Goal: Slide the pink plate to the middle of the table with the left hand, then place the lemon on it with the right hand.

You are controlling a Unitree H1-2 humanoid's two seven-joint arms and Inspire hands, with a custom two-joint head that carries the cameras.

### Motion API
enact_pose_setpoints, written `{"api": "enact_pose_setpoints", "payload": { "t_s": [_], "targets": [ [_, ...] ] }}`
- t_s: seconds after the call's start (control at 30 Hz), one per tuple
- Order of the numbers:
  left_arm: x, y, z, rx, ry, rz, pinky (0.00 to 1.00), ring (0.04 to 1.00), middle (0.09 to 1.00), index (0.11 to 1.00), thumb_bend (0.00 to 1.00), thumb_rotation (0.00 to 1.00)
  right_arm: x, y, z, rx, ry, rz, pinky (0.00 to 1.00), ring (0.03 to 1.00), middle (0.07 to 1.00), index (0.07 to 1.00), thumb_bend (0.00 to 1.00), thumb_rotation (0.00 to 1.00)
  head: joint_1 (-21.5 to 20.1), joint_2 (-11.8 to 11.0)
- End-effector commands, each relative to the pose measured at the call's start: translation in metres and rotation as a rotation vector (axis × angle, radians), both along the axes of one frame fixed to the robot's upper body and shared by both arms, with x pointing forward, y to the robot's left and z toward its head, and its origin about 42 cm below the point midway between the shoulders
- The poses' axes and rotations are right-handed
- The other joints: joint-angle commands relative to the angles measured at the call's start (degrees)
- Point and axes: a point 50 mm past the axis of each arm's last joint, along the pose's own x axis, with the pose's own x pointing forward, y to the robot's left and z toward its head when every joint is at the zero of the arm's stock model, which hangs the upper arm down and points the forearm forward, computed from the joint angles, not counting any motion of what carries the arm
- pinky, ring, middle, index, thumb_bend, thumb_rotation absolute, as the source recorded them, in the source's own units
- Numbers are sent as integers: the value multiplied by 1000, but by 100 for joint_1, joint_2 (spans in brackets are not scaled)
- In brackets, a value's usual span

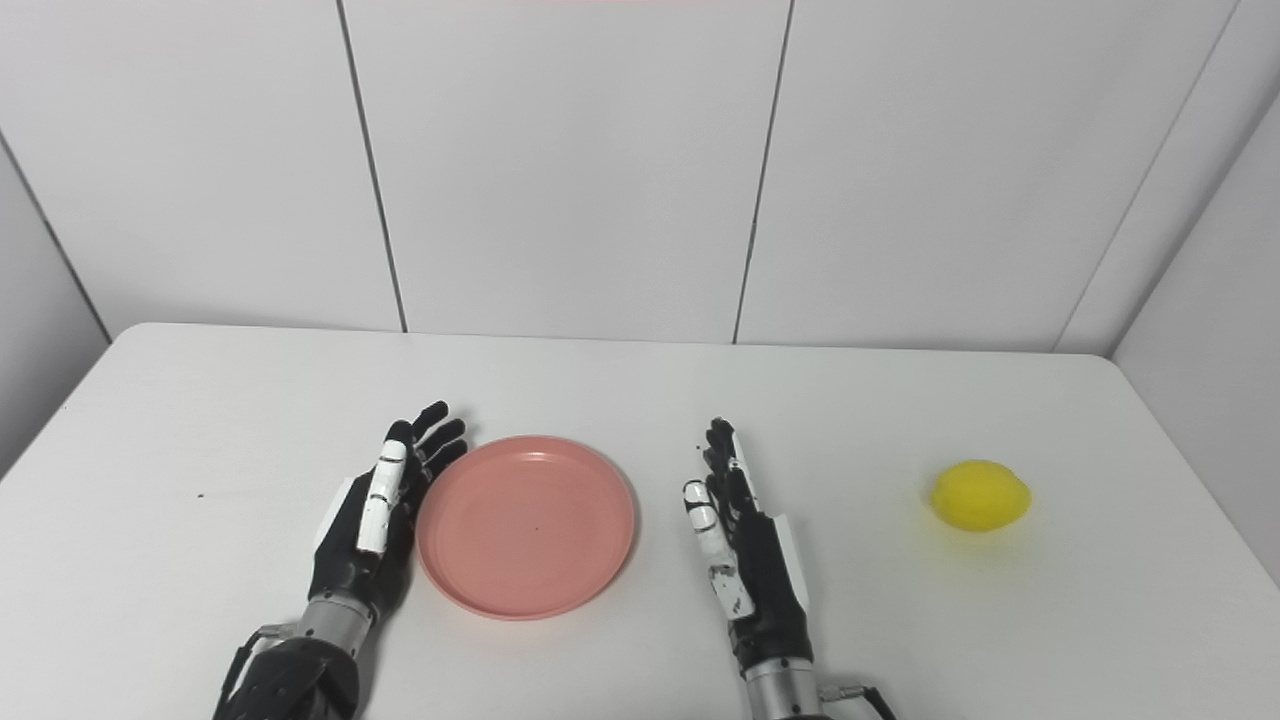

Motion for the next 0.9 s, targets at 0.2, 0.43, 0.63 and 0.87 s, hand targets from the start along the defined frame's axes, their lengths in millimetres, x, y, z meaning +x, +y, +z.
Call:
{"api": "enact_pose_setpoints", "payload": {
  "t_s": [0.2, 0.43, 0.63, 0.87],
  "targets": [
    [1, -14, 2, -7, -34, -76, 926, 917, 906, 892, 597, 1000, 11, 10, 16, 12, -29, 26, 1000, 1000, 1000, 997, 617, 891, -70, 101],
    [0, -21, 2, -17, -43, -82, 927, 930, 921, 908, 600, 1000, 12, 8, 19, 11, -28, 18, 1000, 1000, 1000, 997, 616, 892, -89, 169],
    [0, -24, -1, -8, -42, -72, 907, 915, 904, 891, 612, 1000, 13, 9, 18, 4, -36, 16, 1000, 1000, 1000, 996, 599, 902, -151, 128],
    [-2, -27, -5, -1, -51, -74, 895, 902, 892, 874, 622, 1000, 17, 1, 22, -3, -62, -14, 1000, 1000, 1000, 991, 609, 913, -215, 75]
  ]
}}
